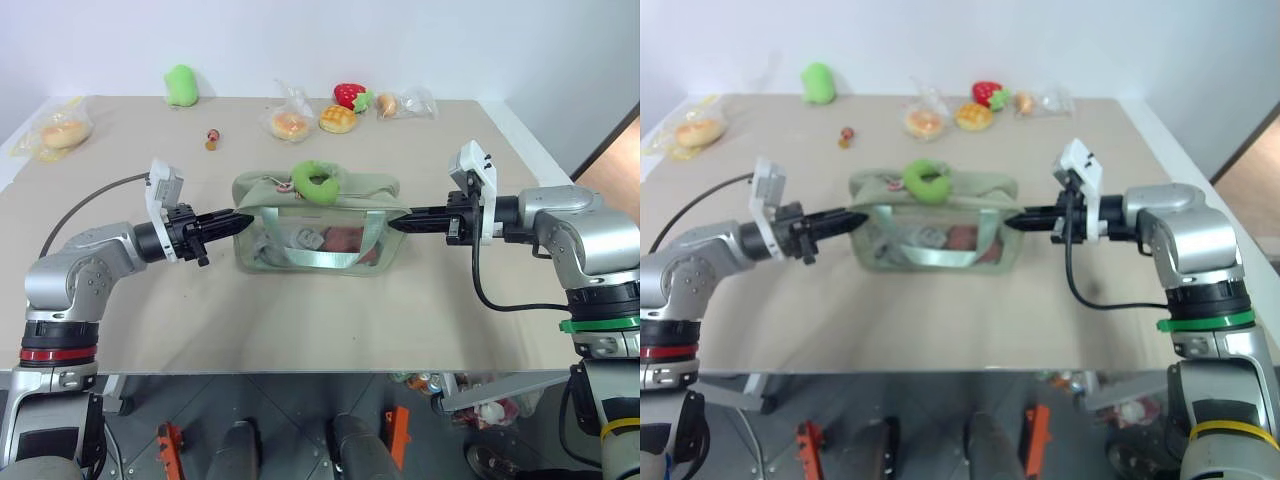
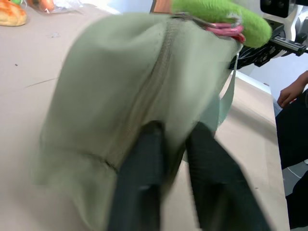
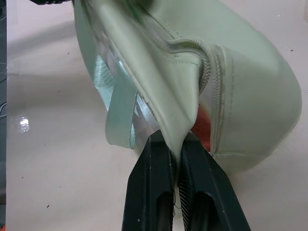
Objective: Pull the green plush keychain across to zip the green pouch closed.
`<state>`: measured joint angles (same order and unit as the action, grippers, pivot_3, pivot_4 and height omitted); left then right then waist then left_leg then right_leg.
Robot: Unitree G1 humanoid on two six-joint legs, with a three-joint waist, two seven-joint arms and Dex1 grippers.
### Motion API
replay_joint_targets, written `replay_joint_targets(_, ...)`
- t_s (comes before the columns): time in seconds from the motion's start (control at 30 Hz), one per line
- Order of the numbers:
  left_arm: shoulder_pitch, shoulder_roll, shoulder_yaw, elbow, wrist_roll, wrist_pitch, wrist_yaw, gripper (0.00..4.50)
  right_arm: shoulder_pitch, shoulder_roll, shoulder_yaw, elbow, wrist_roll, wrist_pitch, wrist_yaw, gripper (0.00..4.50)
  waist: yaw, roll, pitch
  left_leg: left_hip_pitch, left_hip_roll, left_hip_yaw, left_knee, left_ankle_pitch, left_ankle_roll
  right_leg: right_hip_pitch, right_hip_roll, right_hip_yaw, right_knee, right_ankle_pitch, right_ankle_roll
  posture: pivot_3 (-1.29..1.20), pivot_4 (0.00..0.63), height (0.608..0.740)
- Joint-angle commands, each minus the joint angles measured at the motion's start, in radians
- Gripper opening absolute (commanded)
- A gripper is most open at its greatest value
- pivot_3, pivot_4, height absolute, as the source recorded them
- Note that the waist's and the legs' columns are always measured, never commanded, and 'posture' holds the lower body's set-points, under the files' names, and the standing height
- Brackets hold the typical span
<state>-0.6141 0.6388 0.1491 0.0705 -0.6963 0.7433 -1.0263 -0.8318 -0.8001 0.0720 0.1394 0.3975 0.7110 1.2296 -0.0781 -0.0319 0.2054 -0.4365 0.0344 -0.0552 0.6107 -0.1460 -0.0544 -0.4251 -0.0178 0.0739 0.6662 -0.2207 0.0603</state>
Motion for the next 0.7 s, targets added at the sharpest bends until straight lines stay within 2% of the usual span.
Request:
replay_joint_targets(0.03, -0.027, -0.005, -0.001, -0.020, -0.007, -0.017, -0.018, 0.06, -0.003, -0.015, -0.027, -0.036, 0.016, 0.000, 0.004, 0.00, 0.000, 0.000, 0.000, 0.000, 0.000, 0.000, 0.000, 0.000, 0.000, 0.000, 0.000, 0.000, 0.000, 0.000, 0.000, 0.00, 0.150, 0.740)
replay_joint_targets(0.53, -0.030, -0.017, -0.019, 0.002, 0.046, -0.033, 0.018, 0.06, -0.024, -0.021, -0.054, -0.024, 0.028, 0.010, -0.008, 0.00, 0.005, 0.000, 0.000, 0.000, -0.001, 0.000, 0.000, 0.000, 0.000, 0.000, -0.001, 0.000, 0.000, 0.000, 0.000, 0.00, 0.150, 0.740)
replay_joint_targets(0.7, -0.032, -0.023, -0.020, 0.007, 0.053, -0.037, 0.020, 0.00, -0.042, -0.035, -0.112, -0.053, 0.112, 0.058, 0.027, 1.73, 0.005, 0.000, 0.000, 0.000, -0.002, 0.000, 0.000, 0.000, 0.000, 0.000, -0.002, 0.000, 0.000, 0.000, 0.000, 0.00, 0.150, 0.740)
